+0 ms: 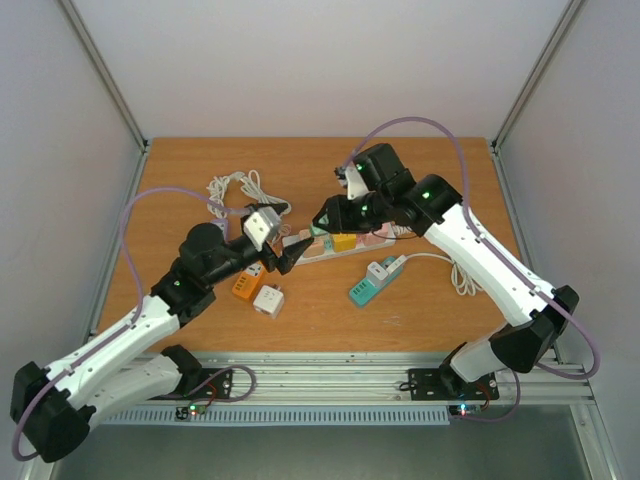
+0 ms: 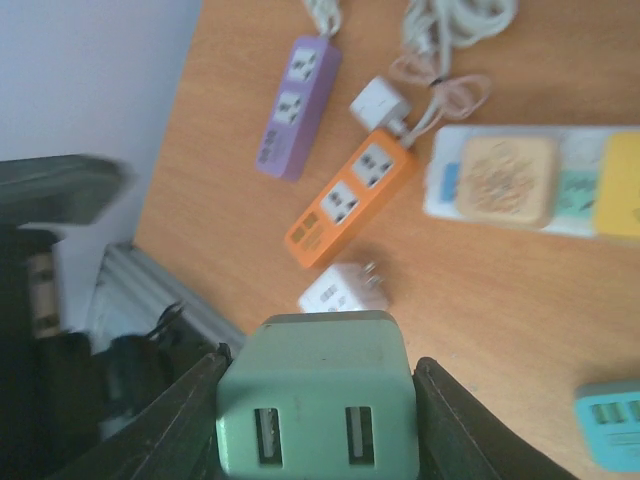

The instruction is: Insert the plug

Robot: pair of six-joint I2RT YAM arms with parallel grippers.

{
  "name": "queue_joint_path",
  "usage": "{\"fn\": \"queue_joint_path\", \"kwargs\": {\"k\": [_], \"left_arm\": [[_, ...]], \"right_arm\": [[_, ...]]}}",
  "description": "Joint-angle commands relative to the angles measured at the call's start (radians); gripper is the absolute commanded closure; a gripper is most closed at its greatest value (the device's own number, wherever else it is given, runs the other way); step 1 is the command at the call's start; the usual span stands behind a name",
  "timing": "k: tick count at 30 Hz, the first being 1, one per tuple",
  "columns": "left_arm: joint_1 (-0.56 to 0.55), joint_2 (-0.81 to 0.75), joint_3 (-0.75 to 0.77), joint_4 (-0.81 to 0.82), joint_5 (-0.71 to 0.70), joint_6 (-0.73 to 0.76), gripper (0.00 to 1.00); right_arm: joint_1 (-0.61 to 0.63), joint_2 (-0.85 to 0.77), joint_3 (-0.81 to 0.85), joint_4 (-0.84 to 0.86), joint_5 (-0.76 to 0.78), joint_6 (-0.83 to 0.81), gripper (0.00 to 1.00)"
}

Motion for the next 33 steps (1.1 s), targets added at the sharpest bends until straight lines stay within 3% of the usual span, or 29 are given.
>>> {"fn": "queue_joint_path", "kwargs": {"k": [1, 5, 8, 12, 18, 23, 33], "left_arm": [[0.0, -0.079, 0.021, 0.107, -0.17, -0.264, 0.01], [0.0, -0.117, 0.113, -0.104, -0.31, -0.433, 0.01], [0.002, -0.122, 0.231, -0.393, -0.394, -0.523, 0.01], [0.001, -0.141, 0.334, -0.578, -0.396, -0.525, 0.01], [0.001, -0.242, 0.327, -0.682, -0.394, -0.431, 0.01], [0.002, -0.297, 0.31, -0.779, -0.508, -0.335, 0.01], [0.001, -0.34, 0.25, -0.733, -0.55, -0.303, 0.01]], "right_arm": [[-0.079, -0.051, -0.01, 0.001, 0.104, -0.13, 0.76], [-0.17, -0.045, -0.043, -0.01, 0.17, -0.198, 0.76], [-0.21, -0.035, -0.076, -0.009, 0.26, -0.244, 0.76], [-0.226, 0.01, -0.106, 0.008, 0.319, -0.289, 0.76], [-0.214, 0.092, -0.123, 0.073, 0.252, -0.287, 0.77], [-0.19, 0.143, -0.134, 0.129, 0.234, -0.269, 0.77], [-0.124, 0.272, -0.073, 0.116, 0.318, -0.274, 0.79]]}}
